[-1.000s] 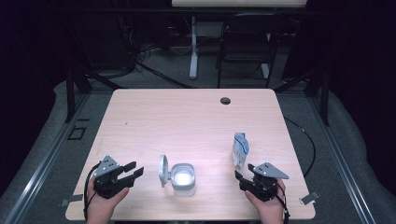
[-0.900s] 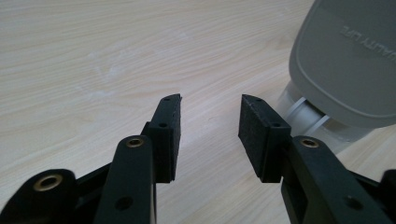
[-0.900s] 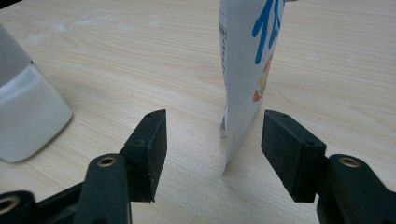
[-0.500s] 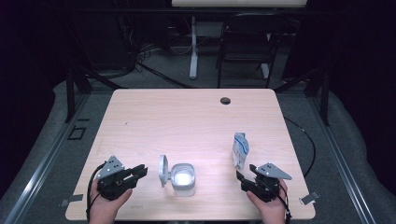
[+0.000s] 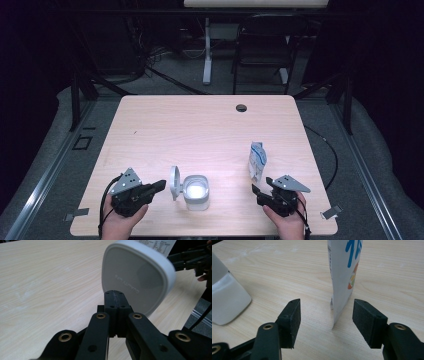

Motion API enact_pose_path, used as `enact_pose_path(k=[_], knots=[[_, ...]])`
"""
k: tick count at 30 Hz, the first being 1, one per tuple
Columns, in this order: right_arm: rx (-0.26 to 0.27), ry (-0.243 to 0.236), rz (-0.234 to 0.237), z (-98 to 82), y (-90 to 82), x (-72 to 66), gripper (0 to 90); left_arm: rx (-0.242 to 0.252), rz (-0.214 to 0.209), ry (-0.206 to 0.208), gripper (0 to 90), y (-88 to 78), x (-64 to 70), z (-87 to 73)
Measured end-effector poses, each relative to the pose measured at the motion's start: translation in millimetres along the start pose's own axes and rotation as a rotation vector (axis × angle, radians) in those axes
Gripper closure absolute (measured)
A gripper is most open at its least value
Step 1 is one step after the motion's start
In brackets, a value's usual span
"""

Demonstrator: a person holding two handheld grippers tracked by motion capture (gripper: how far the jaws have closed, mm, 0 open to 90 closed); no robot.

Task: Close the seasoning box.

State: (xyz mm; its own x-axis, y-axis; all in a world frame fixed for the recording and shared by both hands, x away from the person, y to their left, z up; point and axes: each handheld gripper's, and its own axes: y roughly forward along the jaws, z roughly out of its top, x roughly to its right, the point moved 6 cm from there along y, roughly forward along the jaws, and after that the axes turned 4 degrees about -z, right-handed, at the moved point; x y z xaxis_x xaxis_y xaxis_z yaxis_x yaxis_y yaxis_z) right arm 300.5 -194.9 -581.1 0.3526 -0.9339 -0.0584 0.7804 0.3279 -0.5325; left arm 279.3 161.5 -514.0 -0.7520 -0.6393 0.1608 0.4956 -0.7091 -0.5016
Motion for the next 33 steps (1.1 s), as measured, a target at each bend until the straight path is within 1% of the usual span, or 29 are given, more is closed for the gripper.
enact_pose_path(k=[2, 6, 8, 9, 10, 12, 13, 14, 15, 16, 17, 20, 23, 27, 33], knots=[[-0.003, 0.001, 0.002, -0.5, 0.4, 0.0, 39.6, -0.001, -0.005, 0.007, 90.0, 0.4, 2.4, 1.5], [-0.009, -0.001, 0.001, -1.2, 1.2, 0.4, 39.6, -0.005, -0.021, 0.004, 90.0, 4.6, 6.0, 1.8], [-0.012, 0.003, 0.004, -1.2, 1.3, -0.4, 39.6, -0.005, -0.027, 0.009, 90.0, 6.1, 7.2, 2.2], [-0.014, 0.001, 0.004, -1.2, 1.3, -0.6, 39.6, -0.001, -0.03, 0.001, 90.0, 6.6, 8.3, 2.6], [-0.013, 0.002, 0.005, -1.1, 1.6, -1.0, 39.7, -0.002, -0.033, 0.006, 90.0, 6.8, 8.7, 3.3], [-0.016, -0.001, 0.004, -1.3, 1.7, -0.8, 39.6, 0.006, -0.042, -0.002, 90.0, 8.0, 11.0, 4.4], [-0.013, 0.002, 0.005, -1.2, 1.9, -1.1, 39.6, 0.001, -0.046, 0.005, 90.0, 8.7, 11.9, 4.5], [-0.012, 0.001, 0.004, -1.1, 2.0, -1.0, 39.7, 0.002, -0.057, 0.001, 90.0, 10.2, 14.2, 4.5], [-0.015, 0.0, 0.001, -1.3, 1.7, -0.7, 39.6, 0.004, -0.066, 0.004, 90.0, 12.0, 16.5, 4.6], [-0.007, 0.005, 0.003, -1.0, 2.1, -0.8, 39.7, -0.003, -0.072, 0.019, 90.0, 13.0, 18.6, 4.8], [-0.006, 0.008, 0.003, -0.9, 2.3, -0.8, 39.6, -0.002, -0.082, 0.019, 90.0, 14.3, 21.7, 5.3], [-0.003, 0.011, 0.005, -1.0, 3.0, -0.6, 39.7, -0.004, -0.094, 0.037, 90.0, 16.3, 27.6, 6.8], [-0.008, 0.01, -0.001, -1.5, 3.0, -0.1, 39.6, -0.012, -0.108, 0.037, 90.0, 17.6, 31.2, 6.9], [-0.009, 0.01, 0.001, -1.6, 3.2, -0.1, 39.7, -0.012, -0.114, 0.045, 90.0, 19.5, 33.9, 6.7], [-0.008, 0.012, 0.0, -1.5, 3.2, -0.1, 39.6, -0.01, -0.107, 0.044, 90.0, 17.6, 32.6, 6.3]])
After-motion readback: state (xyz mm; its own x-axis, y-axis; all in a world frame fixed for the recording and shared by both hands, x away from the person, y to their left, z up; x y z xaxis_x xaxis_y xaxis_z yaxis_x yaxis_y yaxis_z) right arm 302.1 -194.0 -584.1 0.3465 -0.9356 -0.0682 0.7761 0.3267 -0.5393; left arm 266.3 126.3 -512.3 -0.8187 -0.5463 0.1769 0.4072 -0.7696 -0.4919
